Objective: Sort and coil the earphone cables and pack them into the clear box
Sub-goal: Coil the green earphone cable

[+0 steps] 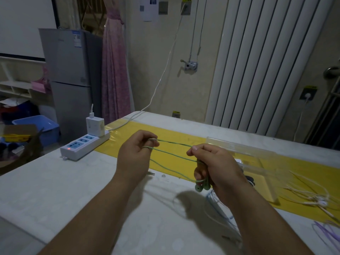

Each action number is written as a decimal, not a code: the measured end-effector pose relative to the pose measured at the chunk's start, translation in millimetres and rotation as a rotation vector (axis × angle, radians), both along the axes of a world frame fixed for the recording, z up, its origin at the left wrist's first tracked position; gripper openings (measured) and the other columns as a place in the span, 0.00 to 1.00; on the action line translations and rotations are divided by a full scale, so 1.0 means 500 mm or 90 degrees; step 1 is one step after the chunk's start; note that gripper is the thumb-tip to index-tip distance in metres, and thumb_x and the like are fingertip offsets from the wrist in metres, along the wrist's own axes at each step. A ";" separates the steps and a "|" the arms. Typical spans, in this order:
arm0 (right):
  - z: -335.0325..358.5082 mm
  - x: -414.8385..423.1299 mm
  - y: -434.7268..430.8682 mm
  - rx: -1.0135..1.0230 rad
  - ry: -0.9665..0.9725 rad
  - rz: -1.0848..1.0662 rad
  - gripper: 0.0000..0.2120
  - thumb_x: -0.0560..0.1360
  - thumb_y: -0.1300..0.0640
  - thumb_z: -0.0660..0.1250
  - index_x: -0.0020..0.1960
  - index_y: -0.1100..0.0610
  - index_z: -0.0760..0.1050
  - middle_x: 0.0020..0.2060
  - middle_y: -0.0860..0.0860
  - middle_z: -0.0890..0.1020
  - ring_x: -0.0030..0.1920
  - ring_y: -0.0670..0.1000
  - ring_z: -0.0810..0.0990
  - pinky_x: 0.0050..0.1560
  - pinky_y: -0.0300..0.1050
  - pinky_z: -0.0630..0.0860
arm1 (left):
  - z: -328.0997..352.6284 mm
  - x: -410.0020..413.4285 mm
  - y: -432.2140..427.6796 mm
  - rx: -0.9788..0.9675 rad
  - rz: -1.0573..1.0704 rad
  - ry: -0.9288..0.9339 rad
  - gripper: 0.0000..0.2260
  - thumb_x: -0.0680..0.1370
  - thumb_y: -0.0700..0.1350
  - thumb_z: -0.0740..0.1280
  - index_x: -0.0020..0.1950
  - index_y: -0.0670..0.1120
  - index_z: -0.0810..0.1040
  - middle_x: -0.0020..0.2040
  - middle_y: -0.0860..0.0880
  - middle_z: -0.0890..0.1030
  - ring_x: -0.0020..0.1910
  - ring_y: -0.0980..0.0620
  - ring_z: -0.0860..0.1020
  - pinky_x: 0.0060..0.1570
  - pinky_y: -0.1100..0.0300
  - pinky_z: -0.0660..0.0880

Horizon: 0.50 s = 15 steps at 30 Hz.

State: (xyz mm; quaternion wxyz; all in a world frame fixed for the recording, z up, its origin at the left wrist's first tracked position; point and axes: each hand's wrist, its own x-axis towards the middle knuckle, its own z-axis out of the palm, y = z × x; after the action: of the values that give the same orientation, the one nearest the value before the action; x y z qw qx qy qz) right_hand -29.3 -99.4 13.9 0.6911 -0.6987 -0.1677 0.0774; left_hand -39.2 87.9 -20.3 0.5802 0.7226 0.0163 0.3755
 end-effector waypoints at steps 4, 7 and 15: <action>0.007 0.009 -0.012 0.055 -0.034 -0.074 0.10 0.80 0.59 0.62 0.41 0.60 0.76 0.20 0.46 0.64 0.24 0.49 0.64 0.27 0.42 0.63 | 0.000 0.004 0.006 -0.024 -0.013 0.046 0.10 0.75 0.36 0.68 0.42 0.51 0.81 0.37 0.54 0.84 0.41 0.58 0.81 0.41 0.66 0.75; 0.010 0.018 -0.021 0.089 -0.048 -0.100 0.10 0.80 0.60 0.61 0.42 0.60 0.76 0.22 0.46 0.64 0.23 0.48 0.63 0.27 0.41 0.63 | 0.001 0.005 0.015 -0.065 -0.006 0.084 0.08 0.74 0.38 0.71 0.42 0.51 0.83 0.38 0.53 0.84 0.42 0.56 0.81 0.42 0.60 0.76; -0.015 0.035 -0.018 -0.053 -0.090 -0.132 0.11 0.78 0.56 0.65 0.39 0.56 0.80 0.20 0.44 0.67 0.19 0.43 0.62 0.28 0.41 0.59 | 0.000 0.007 0.017 -0.123 0.041 0.110 0.11 0.79 0.40 0.64 0.41 0.52 0.81 0.31 0.49 0.71 0.30 0.52 0.65 0.31 0.59 0.62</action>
State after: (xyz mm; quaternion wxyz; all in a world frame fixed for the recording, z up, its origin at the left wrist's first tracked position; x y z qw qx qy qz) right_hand -11.9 -108.5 6.5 0.6524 -0.7440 -0.1394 -0.0369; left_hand -35.4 96.5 -20.1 0.6313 0.6919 0.1256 0.3271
